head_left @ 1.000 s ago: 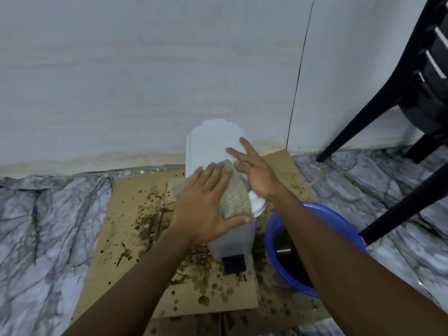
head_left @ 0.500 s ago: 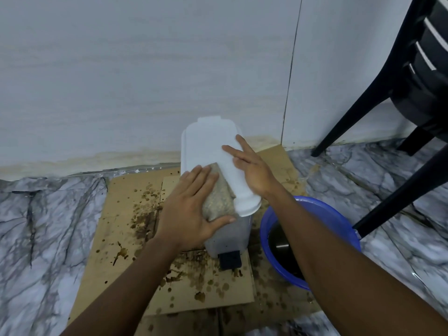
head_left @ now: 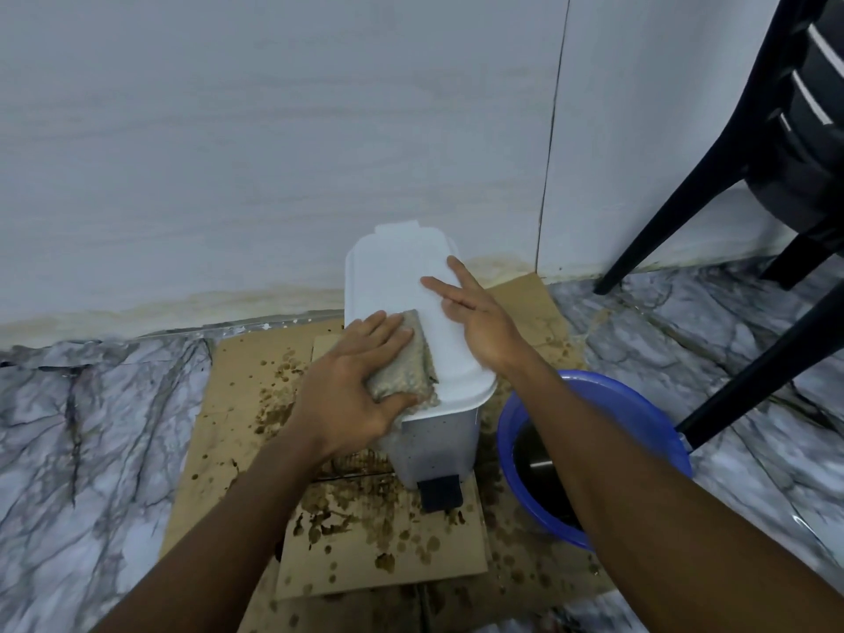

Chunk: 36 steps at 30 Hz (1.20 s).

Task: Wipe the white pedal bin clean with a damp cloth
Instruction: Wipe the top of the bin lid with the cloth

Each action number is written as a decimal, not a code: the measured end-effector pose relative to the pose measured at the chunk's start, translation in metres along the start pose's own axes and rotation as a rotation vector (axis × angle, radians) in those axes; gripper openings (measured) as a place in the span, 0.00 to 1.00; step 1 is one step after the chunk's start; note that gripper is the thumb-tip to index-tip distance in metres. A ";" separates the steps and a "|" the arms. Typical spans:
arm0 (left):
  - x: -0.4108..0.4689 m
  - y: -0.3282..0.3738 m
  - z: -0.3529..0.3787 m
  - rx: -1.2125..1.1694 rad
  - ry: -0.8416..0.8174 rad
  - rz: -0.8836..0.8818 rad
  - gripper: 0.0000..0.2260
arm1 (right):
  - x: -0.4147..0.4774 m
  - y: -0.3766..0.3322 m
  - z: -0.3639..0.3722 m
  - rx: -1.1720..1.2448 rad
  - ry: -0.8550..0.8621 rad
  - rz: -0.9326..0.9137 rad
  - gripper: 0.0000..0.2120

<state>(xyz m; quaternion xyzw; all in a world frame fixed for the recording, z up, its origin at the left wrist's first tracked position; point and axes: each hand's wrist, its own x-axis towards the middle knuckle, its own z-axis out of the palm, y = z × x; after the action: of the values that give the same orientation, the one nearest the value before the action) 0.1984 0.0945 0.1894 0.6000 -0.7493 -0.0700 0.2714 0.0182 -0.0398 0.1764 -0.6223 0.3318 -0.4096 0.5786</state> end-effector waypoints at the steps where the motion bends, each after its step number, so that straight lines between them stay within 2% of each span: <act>1: 0.003 0.011 0.008 0.063 0.038 -0.014 0.40 | -0.001 0.000 0.000 -0.016 -0.002 -0.007 0.19; 4: 0.023 0.050 0.032 0.225 0.055 -0.021 0.43 | -0.005 -0.002 -0.002 -0.049 -0.015 -0.001 0.19; 6: 0.031 0.059 0.038 0.260 0.040 0.015 0.41 | -0.005 -0.002 -0.006 -0.064 -0.017 -0.002 0.19; 11: 0.018 0.023 0.013 0.077 -0.093 0.169 0.34 | -0.003 0.000 -0.007 -0.026 -0.018 0.013 0.19; 14: 0.004 -0.001 -0.003 -0.038 -0.098 0.140 0.32 | -0.001 -0.001 -0.005 -0.021 -0.025 0.009 0.19; 17: -0.006 -0.012 -0.001 -0.063 -0.036 0.084 0.35 | -0.003 -0.002 -0.007 0.026 -0.015 0.017 0.19; 22: 0.001 0.012 0.018 0.080 0.045 0.044 0.36 | -0.002 0.002 -0.008 -0.030 -0.008 0.013 0.18; 30: 0.022 0.054 0.041 0.371 0.020 0.010 0.39 | -0.002 0.001 -0.008 0.003 -0.028 0.008 0.18; 33: 0.014 0.048 0.044 0.429 0.076 0.088 0.36 | -0.002 0.003 -0.008 0.017 -0.030 0.001 0.18; 36: -0.007 0.039 0.045 0.448 0.116 0.238 0.33 | -0.002 0.002 -0.007 0.002 -0.020 -0.002 0.18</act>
<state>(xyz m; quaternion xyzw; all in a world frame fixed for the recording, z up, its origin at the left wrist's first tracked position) 0.1437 0.1014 0.1659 0.5556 -0.7948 0.1644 0.1806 0.0114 -0.0410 0.1739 -0.6264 0.3249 -0.4042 0.5820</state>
